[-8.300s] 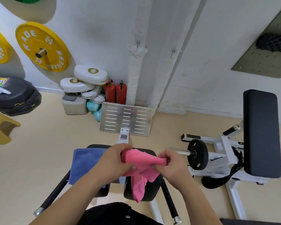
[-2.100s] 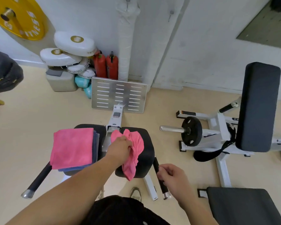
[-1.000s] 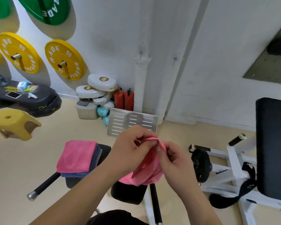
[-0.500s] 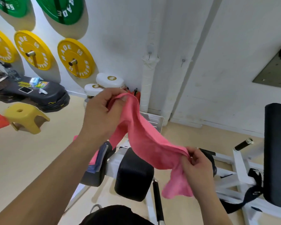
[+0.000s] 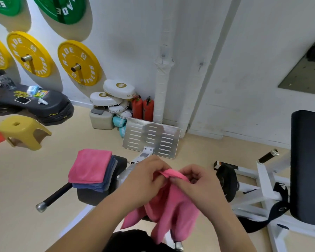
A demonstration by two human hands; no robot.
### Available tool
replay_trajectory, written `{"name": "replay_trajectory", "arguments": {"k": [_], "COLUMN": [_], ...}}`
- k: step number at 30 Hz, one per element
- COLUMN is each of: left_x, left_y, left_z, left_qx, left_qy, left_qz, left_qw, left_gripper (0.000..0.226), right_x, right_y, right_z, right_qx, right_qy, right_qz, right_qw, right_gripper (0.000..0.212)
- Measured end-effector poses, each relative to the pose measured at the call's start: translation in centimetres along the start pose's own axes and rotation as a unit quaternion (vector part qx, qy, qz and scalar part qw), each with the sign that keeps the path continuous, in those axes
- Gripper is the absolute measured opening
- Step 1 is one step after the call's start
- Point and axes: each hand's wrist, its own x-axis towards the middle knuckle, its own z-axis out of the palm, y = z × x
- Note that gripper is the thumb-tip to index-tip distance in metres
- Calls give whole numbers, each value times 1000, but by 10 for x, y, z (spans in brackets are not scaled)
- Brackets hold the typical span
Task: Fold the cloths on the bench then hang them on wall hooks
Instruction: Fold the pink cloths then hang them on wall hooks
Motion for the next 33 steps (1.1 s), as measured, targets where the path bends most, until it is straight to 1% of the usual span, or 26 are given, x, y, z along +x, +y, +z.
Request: {"name": "replay_trajectory", "arguments": {"k": [3, 6, 8, 9, 10, 13, 15, 16, 18, 20, 22, 23, 24, 26, 28, 29, 30, 31, 32, 33], "left_x": [-1, 0, 1, 1, 1, -1, -4, -6, -11, -15, -18, -18, -19, -22, -26, -28, -28, -29, -28, -28], "left_y": [-1, -2, -4, -5, -8, -17, -18, -17, -9, 1, 5, 3, -1, -8, -11, -11, -11, -12, -13, -14], "left_z": [-10, -21, -29, -32, -34, -34, -33, -33, -30, -21, -11, -8, -8, -11, -14, -15, -17, -19, -21, -23], "left_qx": [-27, -61, -74, -72, -56, 50, 61, 48, 5, -22, -19, -9, 2, 18, 16, 13, 14, 14, 12, 7], "left_qy": [36, 105, 142, 145, 137, 95, 109, 114, 83, 23, -17, -32, -45, -52, -19, -2, 13, 26, 42, 57], "left_qz": [-56, -98, -113, -117, -117, -100, -72, -53, -18, 23, 49, 51, 43, 13, 5, 5, 6, 4, -1, -12], "left_qw": [997, 988, 980, 980, 982, 989, 990, 991, 996, 999, 998, 998, 998, 998, 1000, 1000, 1000, 1000, 999, 998], "left_gripper": [24, 24, 22, 22, 22, 24, 15, 12, 14, 25, 38, 37, 31, 19, 16, 17, 18, 19, 19, 19], "right_x": [-2, -6, -6, -6, -6, -5, -4, -4, -5, -8, -11, -12, -12, -11, -11, -11, -11, -11, -11, -11], "right_y": [15, 25, 29, 29, 29, 26, 25, 24, 18, 9, 1, 0, -1, 1, 4, 6, 9, 14, 17, 21], "right_z": [-13, -24, -28, -28, -28, -24, -21, -18, -12, -6, 1, 3, 4, 2, -1, -3, -4, -6, -7, -10], "right_qx": [0, 44, 22, 8, -2, -40, -62, -72, -82, -65, -71, -80, -81, -66, -68, -77, -79, -62, -29, 6], "right_qy": [-97, -106, -114, -112, -101, -31, 10, 16, 4, -33, -64, -69, -70, -73, -91, -100, -102, -101, -96, -90], "right_qz": [18, 28, 30, 28, 25, 11, 10, 10, -4, -29, -60, -70, -73, -57, -30, -18, -8, 5, 19, 33], "right_qw": [995, 993, 993, 993, 995, 999, 998, 997, 997, 997, 994, 992, 992, 993, 993, 992, 992, 993, 995, 995], "right_gripper": [15, 20, 20, 19, 18, 17, 12, 8, 4, 11, 19, 21, 21, 17, 10, 11, 23, 40, 55, 65]}}
